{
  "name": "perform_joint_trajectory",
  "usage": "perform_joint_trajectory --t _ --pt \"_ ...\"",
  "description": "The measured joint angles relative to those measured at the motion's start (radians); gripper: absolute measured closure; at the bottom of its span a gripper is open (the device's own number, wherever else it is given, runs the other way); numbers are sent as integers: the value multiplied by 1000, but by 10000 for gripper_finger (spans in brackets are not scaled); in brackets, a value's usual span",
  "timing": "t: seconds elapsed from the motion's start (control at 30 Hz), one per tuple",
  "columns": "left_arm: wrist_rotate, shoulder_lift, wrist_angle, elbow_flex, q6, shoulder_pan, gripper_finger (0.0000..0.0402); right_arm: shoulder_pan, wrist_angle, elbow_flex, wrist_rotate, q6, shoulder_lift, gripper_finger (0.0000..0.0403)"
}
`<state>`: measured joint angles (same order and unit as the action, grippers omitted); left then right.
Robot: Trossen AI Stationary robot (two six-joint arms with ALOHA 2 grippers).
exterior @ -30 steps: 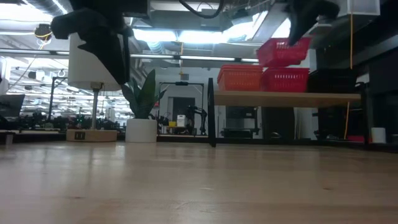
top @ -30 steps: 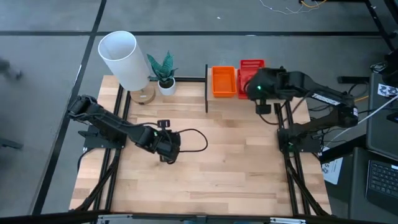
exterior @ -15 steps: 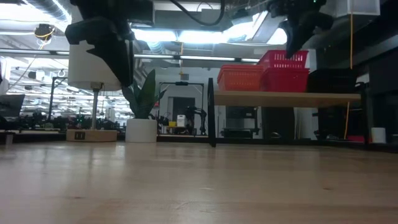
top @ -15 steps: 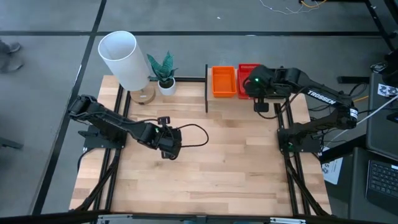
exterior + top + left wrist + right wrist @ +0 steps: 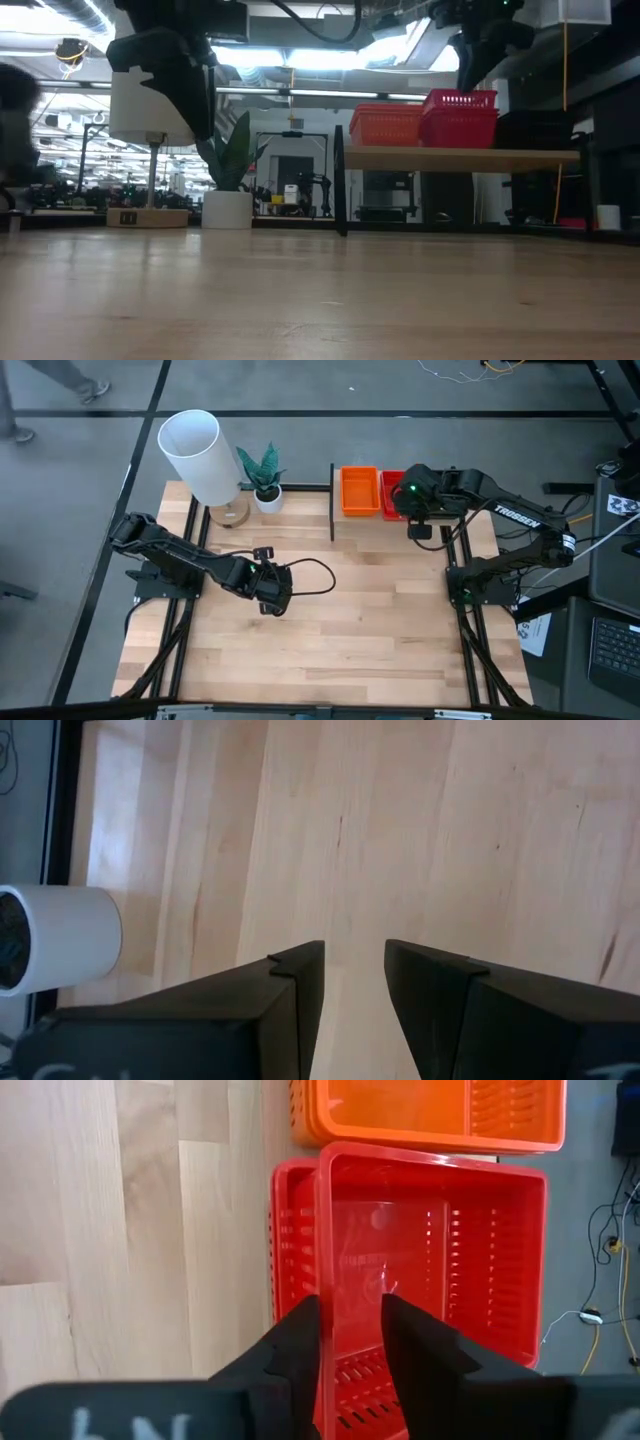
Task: Stack baskets on shelf by color
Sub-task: Stack the red basket on top of the red basket on the shelf, then return to Home Position
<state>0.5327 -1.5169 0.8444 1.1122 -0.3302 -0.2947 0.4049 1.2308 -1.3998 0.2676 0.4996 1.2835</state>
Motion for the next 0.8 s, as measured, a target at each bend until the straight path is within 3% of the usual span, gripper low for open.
perform_joint_trajectory --t 0.3,0.47,0.57,0.67,0.8 --pt "0 0 0 0 0 0 301 -37 32 -105 -37 -25 0 284" --pt "0 0 0 0 0 0 301 -57 109 -205 -28 -153 -3 286" --pt "9 0 13 0 1 -1 301 -56 199 -240 -36 -311 -6 286" --pt "49 4 93 0 31 -16 301 -57 282 -243 -164 -448 -19 286" --pt "75 88 221 0 -54 -49 301 -79 343 -208 -382 -452 -69 286"
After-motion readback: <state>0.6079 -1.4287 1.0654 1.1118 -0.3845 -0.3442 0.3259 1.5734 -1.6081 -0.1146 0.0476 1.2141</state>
